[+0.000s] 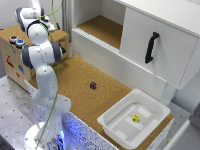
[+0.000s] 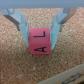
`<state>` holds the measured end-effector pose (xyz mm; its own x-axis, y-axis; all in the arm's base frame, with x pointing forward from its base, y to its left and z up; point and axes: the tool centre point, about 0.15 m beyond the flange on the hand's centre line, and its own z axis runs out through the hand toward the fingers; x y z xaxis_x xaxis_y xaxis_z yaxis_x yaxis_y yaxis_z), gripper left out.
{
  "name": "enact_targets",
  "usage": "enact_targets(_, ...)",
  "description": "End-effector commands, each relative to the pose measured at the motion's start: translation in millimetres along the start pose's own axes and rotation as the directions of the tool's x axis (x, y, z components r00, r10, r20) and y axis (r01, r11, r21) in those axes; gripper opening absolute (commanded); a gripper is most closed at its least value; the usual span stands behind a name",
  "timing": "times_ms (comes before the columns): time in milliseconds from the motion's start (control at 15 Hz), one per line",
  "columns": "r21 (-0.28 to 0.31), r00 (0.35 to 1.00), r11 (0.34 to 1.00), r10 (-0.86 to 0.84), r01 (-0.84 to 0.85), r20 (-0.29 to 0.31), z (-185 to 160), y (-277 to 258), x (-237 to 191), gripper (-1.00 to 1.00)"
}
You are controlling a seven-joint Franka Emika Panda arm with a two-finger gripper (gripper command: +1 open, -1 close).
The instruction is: Rotate the pink block 90 degrees to the right
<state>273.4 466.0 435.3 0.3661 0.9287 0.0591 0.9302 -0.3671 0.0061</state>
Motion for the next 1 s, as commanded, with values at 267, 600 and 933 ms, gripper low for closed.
enact_targets(267,-0.040,0.995,0.999,0.002,0.002,0.104,-28.0,16.7,18.4,-1.00)
enact_targets(600,-0.023,0.991,0.997,-0.067,0.070,0.118,-31.7,19.3,10.0,-1.00)
enact_targets(933,-0.013,0.976,0.987,0.159,-0.159,0.148,-40.3,25.5,41.5,-1.00)
